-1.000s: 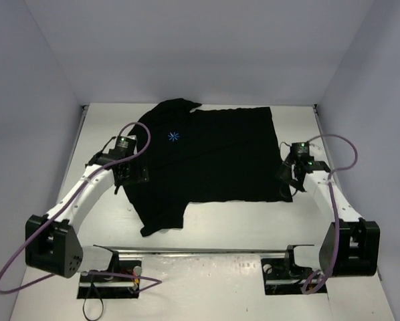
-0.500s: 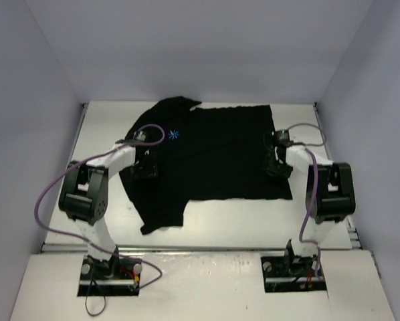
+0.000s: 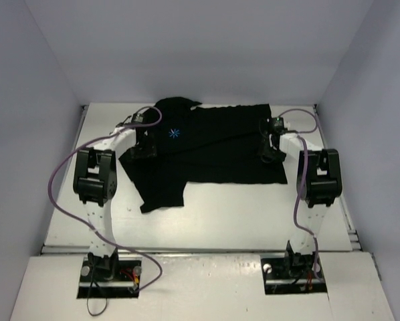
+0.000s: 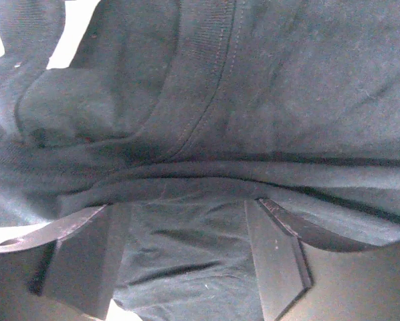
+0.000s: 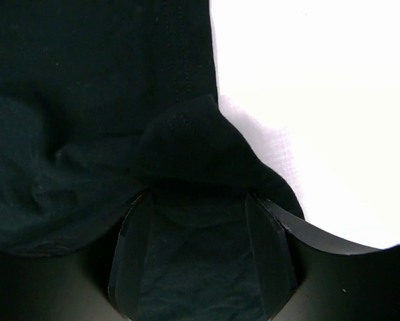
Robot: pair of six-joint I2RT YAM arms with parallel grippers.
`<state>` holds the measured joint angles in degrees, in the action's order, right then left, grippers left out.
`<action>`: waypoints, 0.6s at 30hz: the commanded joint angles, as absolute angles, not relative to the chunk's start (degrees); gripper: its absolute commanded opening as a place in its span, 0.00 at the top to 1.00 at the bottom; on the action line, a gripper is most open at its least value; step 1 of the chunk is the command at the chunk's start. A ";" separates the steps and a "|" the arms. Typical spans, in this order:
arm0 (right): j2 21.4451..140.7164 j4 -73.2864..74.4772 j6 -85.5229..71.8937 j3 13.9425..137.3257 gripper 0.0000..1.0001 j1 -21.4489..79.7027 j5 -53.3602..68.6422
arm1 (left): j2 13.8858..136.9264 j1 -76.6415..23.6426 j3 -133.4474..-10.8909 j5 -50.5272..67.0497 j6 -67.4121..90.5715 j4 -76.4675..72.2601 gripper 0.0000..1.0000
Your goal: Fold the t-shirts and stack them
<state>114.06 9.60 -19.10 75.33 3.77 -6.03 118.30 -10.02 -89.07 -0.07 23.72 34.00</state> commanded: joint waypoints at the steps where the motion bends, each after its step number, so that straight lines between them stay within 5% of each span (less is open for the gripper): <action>1: 109.15 11.14 -18.20 76.66 0.45 3.42 -7.39 | 111.71 -9.48 -92.42 -2.26 21.02 33.91 0.32; 11: 83.26 11.95 -21.89 62.53 0.45 -1.97 -5.83 | 76.33 -10.88 -70.03 1.44 30.36 36.88 0.32; 18: 74.61 12.16 -24.15 53.65 0.45 -3.01 0.72 | 68.47 -17.66 -54.10 4.65 37.50 34.45 0.36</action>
<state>76.41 11.35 -22.19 57.64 -4.09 -4.26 66.47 -12.48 -59.65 2.61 31.76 34.80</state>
